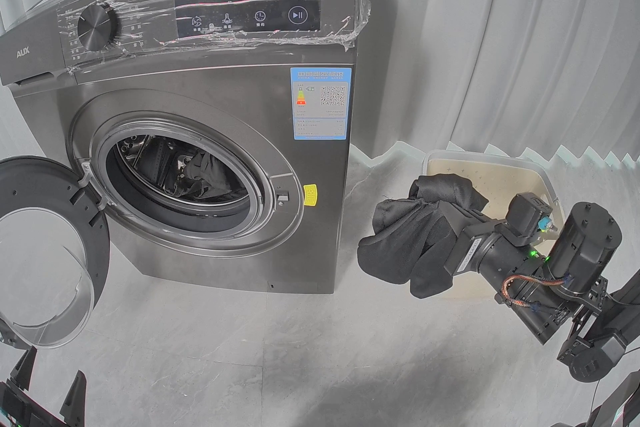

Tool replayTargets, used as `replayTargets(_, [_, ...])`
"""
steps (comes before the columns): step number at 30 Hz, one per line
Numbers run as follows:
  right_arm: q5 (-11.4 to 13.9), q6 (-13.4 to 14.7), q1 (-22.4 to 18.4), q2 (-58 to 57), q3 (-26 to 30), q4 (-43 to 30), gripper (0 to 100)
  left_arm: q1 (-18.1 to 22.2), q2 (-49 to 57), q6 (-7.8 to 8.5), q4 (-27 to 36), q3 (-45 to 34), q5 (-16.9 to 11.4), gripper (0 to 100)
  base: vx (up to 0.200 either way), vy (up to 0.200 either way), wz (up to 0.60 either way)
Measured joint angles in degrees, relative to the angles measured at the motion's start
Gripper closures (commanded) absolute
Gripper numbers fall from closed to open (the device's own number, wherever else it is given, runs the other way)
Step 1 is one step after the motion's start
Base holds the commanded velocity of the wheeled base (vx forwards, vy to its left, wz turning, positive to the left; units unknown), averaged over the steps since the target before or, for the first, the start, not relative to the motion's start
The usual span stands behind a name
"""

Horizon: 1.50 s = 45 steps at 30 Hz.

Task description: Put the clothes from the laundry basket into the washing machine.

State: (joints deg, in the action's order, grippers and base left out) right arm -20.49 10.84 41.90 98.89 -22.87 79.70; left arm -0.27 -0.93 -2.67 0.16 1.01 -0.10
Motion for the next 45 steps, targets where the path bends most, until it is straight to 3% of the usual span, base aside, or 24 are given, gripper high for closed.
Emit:
replayTargets(5, [0.02,-0.02,0.0,0.0,0.0,0.0,100,0.02,-0.01,-0.01,0.0,0.0,0.0,0,-0.2,0.0,0.0])
replayTargets(14, [0.05,-0.02,0.1,0.06,0.05,-0.02,100,0.0,-0.01,0.0,0.0,0.0,-0.01,0,0.0,0.0,0.0])
replayTargets(41, [0.02,0.05,0.46,0.54,0.18,0.0,100,0.0,-0.01,-0.12,-0.02,0.0,0.0,0,0.0,0.2,0.0])
replayTargets(45, [0.0,0.05,0.51,0.63,0.18,-0.02,100,0.0,-0.04,-0.12,-0.05,0.0,0.0,0,0.0,0.0,0.0])
